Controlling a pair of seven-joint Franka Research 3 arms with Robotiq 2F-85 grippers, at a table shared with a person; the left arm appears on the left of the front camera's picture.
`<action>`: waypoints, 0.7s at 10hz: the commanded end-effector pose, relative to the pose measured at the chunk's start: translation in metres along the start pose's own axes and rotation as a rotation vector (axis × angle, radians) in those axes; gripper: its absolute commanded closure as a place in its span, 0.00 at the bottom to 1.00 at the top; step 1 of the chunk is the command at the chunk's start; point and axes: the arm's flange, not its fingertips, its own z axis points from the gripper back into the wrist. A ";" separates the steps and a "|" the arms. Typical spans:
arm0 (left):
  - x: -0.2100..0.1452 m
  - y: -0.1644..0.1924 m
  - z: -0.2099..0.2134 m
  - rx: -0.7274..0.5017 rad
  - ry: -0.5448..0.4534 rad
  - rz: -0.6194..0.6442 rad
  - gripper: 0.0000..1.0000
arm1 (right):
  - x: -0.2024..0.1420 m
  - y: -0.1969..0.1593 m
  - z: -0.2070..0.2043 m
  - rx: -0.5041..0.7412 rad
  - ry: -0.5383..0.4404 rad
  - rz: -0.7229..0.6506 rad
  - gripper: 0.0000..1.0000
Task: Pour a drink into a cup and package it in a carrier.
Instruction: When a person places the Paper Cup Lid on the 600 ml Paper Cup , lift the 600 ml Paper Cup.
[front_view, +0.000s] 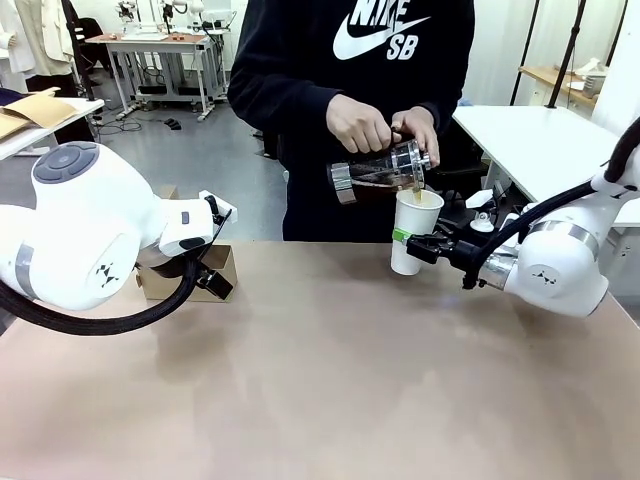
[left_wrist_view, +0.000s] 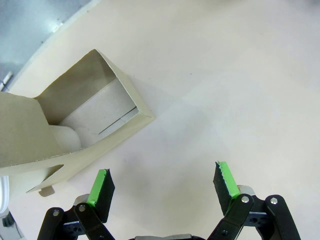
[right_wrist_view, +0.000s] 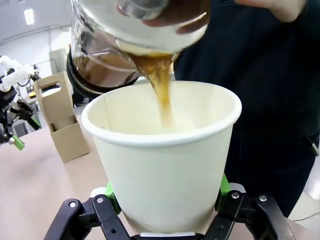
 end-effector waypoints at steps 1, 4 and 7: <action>0.000 0.001 0.000 -0.002 -0.001 0.002 0.00 | 0.003 0.004 0.003 -0.001 -0.002 0.001 0.20; 0.000 0.001 0.000 -0.002 -0.001 0.002 0.00 | 0.003 0.004 0.003 -0.001 -0.002 0.001 0.20; 0.000 0.001 0.000 -0.002 -0.001 0.002 0.00 | 0.003 0.004 0.003 -0.001 -0.002 0.001 0.20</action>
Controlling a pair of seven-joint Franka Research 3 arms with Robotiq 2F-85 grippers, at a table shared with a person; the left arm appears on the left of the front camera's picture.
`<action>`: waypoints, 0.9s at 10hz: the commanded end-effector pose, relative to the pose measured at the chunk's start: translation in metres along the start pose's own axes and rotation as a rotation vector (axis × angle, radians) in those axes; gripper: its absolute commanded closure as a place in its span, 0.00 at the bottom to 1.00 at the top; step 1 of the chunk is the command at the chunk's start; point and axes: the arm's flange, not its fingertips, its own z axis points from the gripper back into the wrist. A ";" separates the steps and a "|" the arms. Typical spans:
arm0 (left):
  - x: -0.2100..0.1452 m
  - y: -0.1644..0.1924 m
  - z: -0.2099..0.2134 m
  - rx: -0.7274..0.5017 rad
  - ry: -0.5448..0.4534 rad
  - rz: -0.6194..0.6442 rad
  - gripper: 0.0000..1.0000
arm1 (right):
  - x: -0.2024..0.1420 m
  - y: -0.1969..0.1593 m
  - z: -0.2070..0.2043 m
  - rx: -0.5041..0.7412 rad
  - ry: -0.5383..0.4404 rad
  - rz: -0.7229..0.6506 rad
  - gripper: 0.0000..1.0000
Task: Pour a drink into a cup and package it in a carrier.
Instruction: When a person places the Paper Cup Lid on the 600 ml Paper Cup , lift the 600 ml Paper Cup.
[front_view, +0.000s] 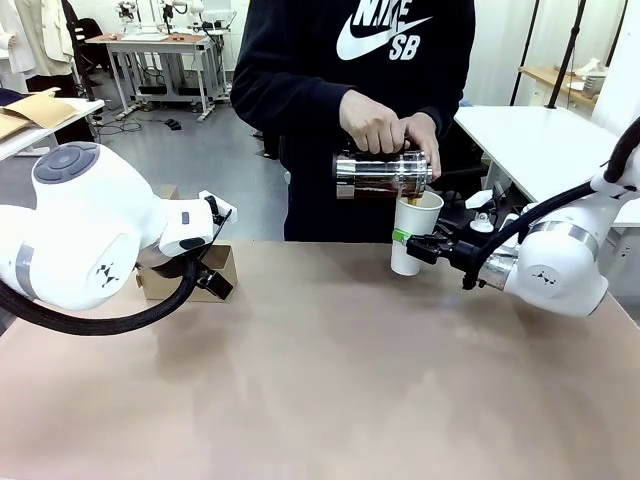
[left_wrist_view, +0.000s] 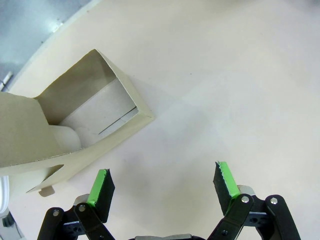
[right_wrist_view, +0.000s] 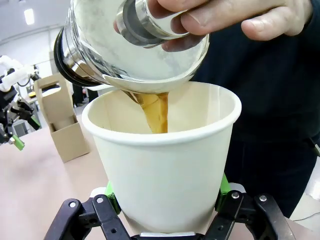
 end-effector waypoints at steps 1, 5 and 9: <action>0.000 0.001 0.000 -0.002 -0.001 0.002 0.00 | 0.004 0.004 0.003 -0.001 -0.002 0.001 0.20; 0.000 0.001 0.000 -0.002 -0.001 0.002 0.00 | 0.004 0.004 0.003 -0.001 -0.002 0.001 0.20; 0.000 0.001 0.000 -0.002 -0.001 0.002 0.00 | 0.004 0.004 0.003 -0.001 -0.002 0.001 0.20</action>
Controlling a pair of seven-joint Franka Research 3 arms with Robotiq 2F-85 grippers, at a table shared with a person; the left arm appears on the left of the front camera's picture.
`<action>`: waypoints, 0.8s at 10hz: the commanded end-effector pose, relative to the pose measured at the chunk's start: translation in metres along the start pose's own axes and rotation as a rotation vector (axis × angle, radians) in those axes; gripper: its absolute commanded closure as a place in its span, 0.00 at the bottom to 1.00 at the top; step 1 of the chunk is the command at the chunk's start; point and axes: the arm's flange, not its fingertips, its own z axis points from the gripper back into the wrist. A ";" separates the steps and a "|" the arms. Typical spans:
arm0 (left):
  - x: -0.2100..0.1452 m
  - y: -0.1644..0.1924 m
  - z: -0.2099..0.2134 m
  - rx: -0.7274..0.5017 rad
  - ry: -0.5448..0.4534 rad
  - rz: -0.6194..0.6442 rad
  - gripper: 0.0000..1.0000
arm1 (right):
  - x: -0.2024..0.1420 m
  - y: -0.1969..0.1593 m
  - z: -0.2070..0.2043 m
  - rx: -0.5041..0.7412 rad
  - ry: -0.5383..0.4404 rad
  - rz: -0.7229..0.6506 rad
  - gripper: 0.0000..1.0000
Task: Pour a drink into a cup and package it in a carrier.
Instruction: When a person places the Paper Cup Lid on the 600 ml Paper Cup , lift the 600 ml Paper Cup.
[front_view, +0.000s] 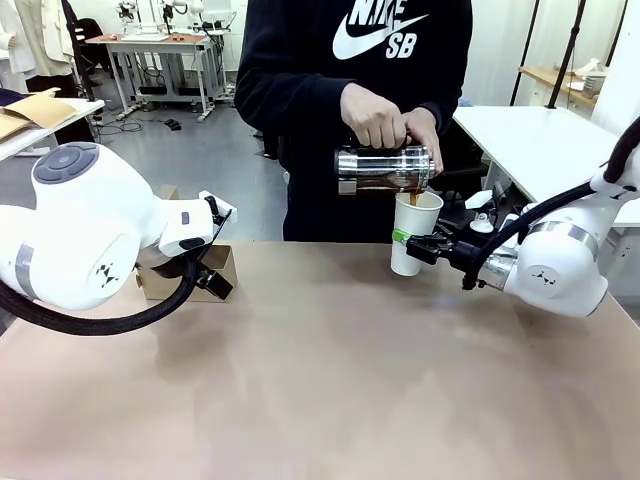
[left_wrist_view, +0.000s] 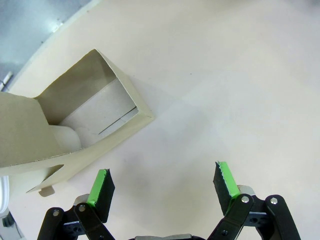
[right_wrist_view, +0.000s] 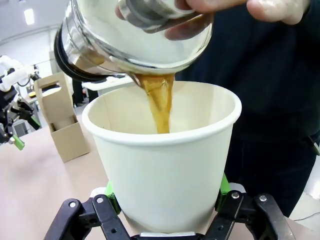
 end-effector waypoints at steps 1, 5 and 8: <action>0.000 0.001 0.000 -0.002 -0.001 0.002 0.00 | 0.004 0.004 0.002 -0.001 -0.003 0.002 0.20; 0.000 0.001 0.000 -0.002 -0.001 0.002 0.00 | 0.004 0.004 0.002 -0.001 -0.003 0.002 0.20; 0.000 0.001 0.000 -0.002 -0.001 0.002 0.00 | 0.004 0.004 0.002 -0.001 -0.003 0.002 0.20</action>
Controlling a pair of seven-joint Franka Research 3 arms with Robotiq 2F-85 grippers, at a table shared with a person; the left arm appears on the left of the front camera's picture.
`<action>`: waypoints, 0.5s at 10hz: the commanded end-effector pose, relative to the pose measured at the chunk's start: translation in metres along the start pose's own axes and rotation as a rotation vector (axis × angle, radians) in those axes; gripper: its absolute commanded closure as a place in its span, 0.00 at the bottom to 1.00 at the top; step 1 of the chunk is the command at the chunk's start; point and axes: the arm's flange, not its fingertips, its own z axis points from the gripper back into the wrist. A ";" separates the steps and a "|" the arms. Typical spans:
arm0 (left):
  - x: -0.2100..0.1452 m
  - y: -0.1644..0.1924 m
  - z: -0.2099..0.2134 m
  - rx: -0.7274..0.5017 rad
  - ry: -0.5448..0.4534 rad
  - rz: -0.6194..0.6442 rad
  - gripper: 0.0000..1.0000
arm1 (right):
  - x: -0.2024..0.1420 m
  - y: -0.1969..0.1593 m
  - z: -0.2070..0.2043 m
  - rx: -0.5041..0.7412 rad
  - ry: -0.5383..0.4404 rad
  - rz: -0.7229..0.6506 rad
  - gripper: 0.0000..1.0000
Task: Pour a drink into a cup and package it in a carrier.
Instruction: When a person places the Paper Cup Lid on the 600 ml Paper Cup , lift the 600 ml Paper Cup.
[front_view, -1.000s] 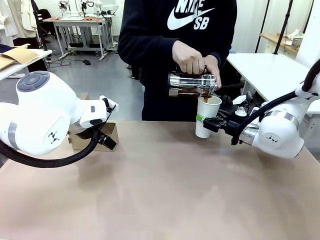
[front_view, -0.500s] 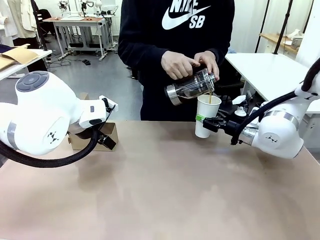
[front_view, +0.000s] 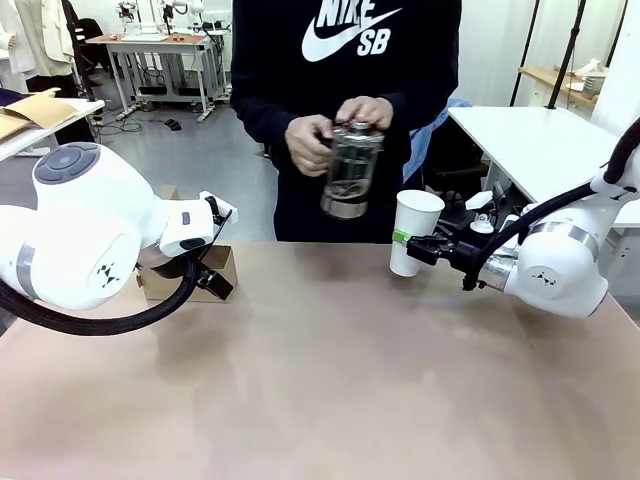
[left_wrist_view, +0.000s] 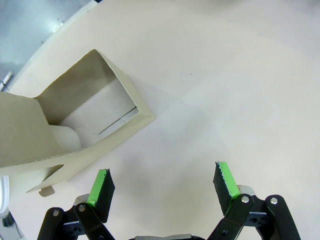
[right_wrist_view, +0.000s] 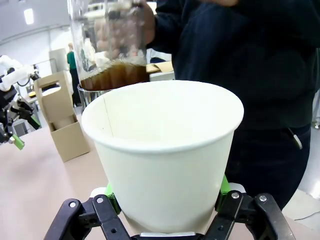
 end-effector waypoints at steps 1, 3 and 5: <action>0.000 0.001 0.000 -0.002 -0.001 0.002 0.00 | 0.004 0.004 0.002 0.000 -0.004 0.002 0.20; 0.000 0.001 0.000 -0.002 -0.001 0.002 0.00 | 0.004 0.004 0.002 0.000 -0.004 0.002 0.20; 0.000 0.001 0.000 -0.002 -0.001 0.002 0.00 | 0.004 0.004 0.002 0.000 -0.004 0.002 0.20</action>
